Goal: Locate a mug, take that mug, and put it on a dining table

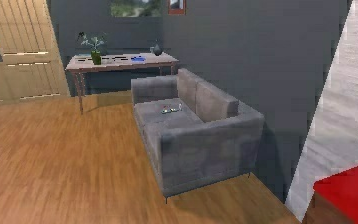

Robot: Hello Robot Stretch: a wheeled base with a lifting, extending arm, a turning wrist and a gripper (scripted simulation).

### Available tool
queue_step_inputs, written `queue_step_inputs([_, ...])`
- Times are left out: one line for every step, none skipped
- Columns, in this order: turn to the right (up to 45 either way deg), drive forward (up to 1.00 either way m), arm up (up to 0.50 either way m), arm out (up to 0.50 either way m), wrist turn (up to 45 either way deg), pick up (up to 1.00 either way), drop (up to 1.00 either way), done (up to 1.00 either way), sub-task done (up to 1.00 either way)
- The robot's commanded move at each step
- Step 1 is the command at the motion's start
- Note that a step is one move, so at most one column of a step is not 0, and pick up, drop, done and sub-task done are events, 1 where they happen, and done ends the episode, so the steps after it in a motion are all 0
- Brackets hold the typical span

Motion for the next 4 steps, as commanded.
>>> queue_step_inputs([0.0, 0.0, 0.5, 0.0, 0.0, 0.0, 0.0, 0.0, 0.0])
queue_step_inputs([0.0, 0.0, 0.38, 0.0, 0.0, 0.0, 0.0, 0.0, 0.0])
queue_step_inputs([0.0, 0.0, 0.0, 0.5, 0.0, 0.0, 0.0, 0.0, 0.0])
queue_step_inputs([0.0, 0.0, 0.0, 0.0, 45.0, 0.0, 0.0, 0.0, 0.0])
